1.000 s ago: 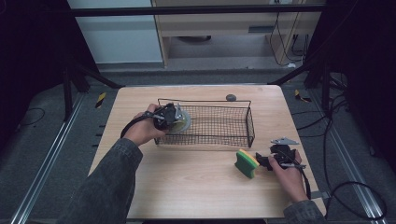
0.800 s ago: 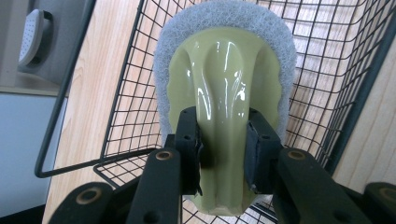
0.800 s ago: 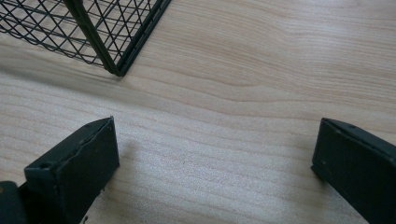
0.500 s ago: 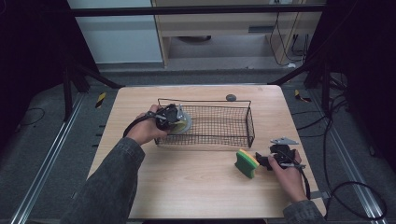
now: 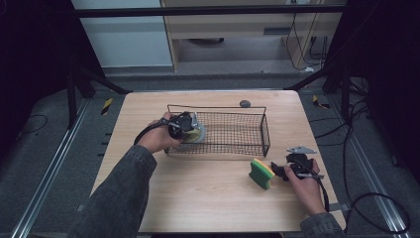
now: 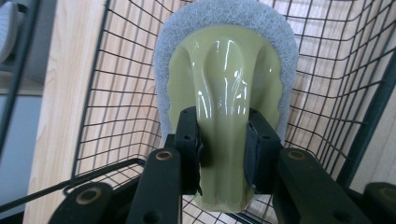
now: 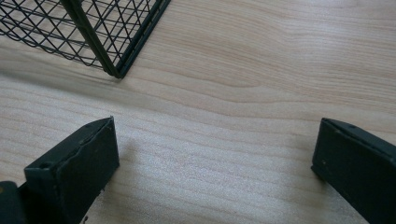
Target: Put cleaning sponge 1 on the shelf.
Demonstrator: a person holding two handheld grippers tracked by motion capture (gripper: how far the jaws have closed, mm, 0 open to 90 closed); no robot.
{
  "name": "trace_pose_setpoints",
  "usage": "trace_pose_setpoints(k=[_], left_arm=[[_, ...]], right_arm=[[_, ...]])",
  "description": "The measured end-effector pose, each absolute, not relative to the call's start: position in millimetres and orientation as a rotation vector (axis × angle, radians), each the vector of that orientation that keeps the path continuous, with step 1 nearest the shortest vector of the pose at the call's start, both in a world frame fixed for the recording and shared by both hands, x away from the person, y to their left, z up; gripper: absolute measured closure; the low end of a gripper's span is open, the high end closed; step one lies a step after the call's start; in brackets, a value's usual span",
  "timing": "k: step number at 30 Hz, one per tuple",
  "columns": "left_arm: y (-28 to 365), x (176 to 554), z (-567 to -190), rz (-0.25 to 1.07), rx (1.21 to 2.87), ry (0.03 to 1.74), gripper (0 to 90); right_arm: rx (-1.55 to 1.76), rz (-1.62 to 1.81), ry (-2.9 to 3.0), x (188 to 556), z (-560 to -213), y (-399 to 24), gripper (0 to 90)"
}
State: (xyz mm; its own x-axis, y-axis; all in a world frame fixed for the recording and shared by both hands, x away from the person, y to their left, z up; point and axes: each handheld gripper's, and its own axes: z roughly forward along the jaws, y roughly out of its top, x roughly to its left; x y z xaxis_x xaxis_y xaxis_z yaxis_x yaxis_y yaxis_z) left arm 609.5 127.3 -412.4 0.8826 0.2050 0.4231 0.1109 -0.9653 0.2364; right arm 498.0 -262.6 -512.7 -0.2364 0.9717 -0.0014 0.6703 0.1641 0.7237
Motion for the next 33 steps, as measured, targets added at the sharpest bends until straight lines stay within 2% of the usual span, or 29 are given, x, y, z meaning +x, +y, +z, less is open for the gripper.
trace_pose_setpoints(k=[23, 33], left_arm=[[123, 612, -416, 0.615, 2.874, 0.264, 67.9], [125, 605, -400, 0.623, 2.775, 0.299, 63.3]], right_arm=[[1.551, 0.844, 1.974, 498, -513, -263, 0.7], [1.555, 0.843, 1.974, 498, -513, -262, 0.7]])
